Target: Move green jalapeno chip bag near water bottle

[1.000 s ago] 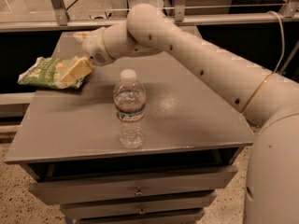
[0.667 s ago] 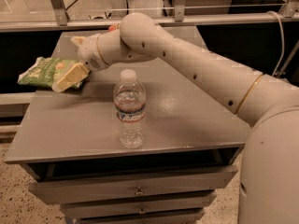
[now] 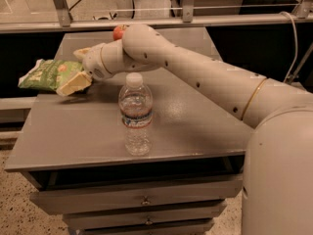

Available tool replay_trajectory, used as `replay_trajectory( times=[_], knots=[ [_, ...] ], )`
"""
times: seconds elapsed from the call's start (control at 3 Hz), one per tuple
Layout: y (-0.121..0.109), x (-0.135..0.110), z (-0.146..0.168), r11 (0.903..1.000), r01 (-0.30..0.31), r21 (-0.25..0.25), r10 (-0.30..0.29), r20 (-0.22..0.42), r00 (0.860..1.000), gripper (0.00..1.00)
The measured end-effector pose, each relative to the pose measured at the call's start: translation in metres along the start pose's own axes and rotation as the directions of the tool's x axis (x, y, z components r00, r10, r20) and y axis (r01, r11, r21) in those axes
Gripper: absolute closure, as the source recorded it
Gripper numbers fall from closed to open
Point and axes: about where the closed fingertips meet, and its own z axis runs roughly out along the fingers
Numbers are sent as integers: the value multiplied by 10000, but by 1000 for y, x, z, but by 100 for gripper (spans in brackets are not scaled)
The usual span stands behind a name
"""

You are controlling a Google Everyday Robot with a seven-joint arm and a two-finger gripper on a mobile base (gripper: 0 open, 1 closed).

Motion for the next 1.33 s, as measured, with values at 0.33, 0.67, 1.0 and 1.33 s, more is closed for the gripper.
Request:
replay_trajectory(
  times=[0.33,0.67,1.0,1.33],
  knots=[
    [0,8,1,10000,-8,61,9,-148,9999,43],
    [2,18,-1,9999,-75,113,79,-327,9994,67],
    [-3,17,-19,9994,19,348,-7,-354,9994,90],
    [-13,10,-63,9965,331,766,-298,-435,9986,100]
  ],
)
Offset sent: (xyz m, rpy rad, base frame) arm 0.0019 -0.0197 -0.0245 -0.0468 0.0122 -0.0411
